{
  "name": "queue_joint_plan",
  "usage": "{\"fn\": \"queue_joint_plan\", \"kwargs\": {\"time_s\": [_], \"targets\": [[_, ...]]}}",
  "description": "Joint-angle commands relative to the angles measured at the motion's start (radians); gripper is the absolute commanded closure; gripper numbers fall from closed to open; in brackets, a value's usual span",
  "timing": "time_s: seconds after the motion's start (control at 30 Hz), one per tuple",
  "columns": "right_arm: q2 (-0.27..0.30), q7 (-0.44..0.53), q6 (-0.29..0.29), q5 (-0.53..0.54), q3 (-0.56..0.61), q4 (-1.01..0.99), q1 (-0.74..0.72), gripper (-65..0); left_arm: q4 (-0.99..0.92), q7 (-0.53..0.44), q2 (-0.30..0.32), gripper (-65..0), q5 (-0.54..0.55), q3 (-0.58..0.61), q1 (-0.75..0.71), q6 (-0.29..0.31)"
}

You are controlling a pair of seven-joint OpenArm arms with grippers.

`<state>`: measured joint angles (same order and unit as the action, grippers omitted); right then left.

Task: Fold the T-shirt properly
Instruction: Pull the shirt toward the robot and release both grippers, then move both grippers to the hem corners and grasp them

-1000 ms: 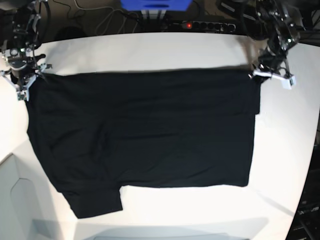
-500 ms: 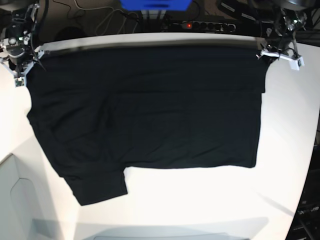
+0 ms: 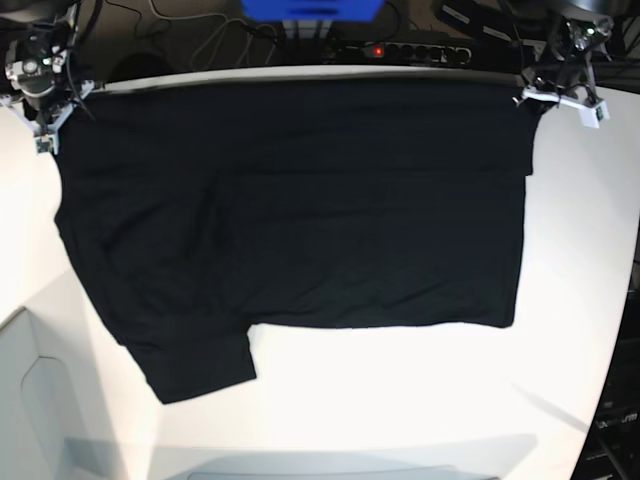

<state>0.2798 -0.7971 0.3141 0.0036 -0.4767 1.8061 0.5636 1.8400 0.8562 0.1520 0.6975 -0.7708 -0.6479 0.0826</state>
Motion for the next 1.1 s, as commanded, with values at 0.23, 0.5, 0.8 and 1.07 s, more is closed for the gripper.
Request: {"fn": "queue_joint_plan", "kwargs": {"time_s": [0.23,0.5,0.8,1.07], "targets": [[0.002,0.003,-0.007,-0.009,-0.009,0.013,0.003,-6.1,0.020,-0.018,0.013,-6.1,0.000,-0.009,-0.010,0.001],[-0.018,0.008,-0.007,-0.009,-0.063,0.025,-0.004,-34.8,0.066,-0.018,0.013,-38.6,0.001,-0.019,-0.040,0.001],[-0.032,0.011,-0.007,-0.007,-0.099,0.079,-0.096,-38.9,0.128,-0.019,0.013,-40.4,0.001,-0.112,0.053,0.001],[-0.026,0.006,0.061,-0.011,0.013,0.017,-0.417,-39.4,0.119,-0.019,0.014,-40.7,-0.011,-0.120,0.310,0.001]]}}
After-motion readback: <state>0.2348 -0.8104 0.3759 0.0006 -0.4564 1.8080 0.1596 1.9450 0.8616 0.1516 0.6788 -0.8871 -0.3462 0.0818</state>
